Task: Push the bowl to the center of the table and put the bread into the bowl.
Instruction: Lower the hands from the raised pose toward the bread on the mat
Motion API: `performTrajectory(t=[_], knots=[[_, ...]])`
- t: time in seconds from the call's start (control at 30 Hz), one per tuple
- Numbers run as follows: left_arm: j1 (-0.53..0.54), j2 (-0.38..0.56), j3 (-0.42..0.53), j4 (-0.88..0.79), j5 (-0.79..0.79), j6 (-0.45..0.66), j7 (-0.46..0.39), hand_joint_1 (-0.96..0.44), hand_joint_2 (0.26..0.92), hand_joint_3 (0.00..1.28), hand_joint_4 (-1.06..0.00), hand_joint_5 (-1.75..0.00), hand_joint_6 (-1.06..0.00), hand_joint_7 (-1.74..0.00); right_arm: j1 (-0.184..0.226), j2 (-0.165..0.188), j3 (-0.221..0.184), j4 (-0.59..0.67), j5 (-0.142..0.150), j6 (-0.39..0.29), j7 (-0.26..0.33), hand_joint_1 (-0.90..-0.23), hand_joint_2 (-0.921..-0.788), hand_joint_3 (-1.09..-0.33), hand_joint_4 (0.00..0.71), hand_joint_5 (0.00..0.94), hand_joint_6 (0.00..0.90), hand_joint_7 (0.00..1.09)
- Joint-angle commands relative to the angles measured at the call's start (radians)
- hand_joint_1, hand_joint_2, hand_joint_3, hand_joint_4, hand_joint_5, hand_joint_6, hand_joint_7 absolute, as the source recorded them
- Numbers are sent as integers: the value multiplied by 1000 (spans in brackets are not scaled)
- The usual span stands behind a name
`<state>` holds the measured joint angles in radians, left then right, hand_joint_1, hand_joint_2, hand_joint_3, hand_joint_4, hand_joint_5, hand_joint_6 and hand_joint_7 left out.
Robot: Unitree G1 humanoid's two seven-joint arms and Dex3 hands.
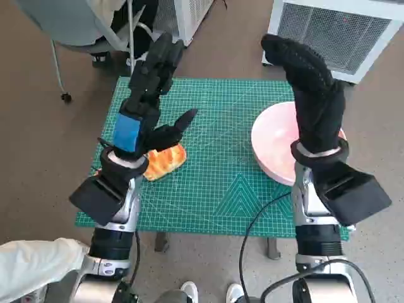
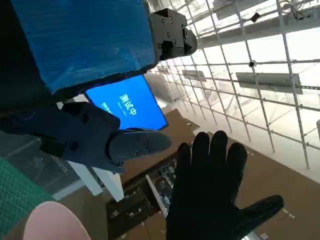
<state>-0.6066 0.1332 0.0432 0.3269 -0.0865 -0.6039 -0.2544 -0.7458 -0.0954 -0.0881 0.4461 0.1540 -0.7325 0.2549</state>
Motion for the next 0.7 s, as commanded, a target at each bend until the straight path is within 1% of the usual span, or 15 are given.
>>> performTrajectory(t=[0.03, 0.2, 0.4, 0.53, 0.7], knots=[[-19, 5, 6, 2, -8, -16, -3, -370, 921, 418, -174, -2, -79, -284, 27, 4, 4, 15, 1, -2, 8, -620, -921, -738, 345, 18, -1, 768], [-16, 6, 6, 3, -9, -20, -3, -370, 921, 418, -174, -2, -79, -285, 28, 1, 5, 18, 3, -7, 10, -619, -921, -743, 340, 15, -1, 766], [-13, 6, 9, 7, -6, -23, 2, -372, 921, 416, -179, -4, -80, -286, 29, -18, -6, 38, 6, -25, 16, -615, -921, -756, 342, 16, -1, 766], [-9, 5, 9, 4, -4, -20, 3, -372, 921, 416, -179, -4, -81, -286, 28, -47, -30, 70, 14, -50, 21, -608, -921, -760, 346, 17, -1, 759], [0, 6, 10, 2, -3, -21, 5, -374, 921, 415, -178, -3, -82, -285, 25, -103, -85, 144, 34, -99, 32, -608, -921, -760, 339, 13, -1, 738]])
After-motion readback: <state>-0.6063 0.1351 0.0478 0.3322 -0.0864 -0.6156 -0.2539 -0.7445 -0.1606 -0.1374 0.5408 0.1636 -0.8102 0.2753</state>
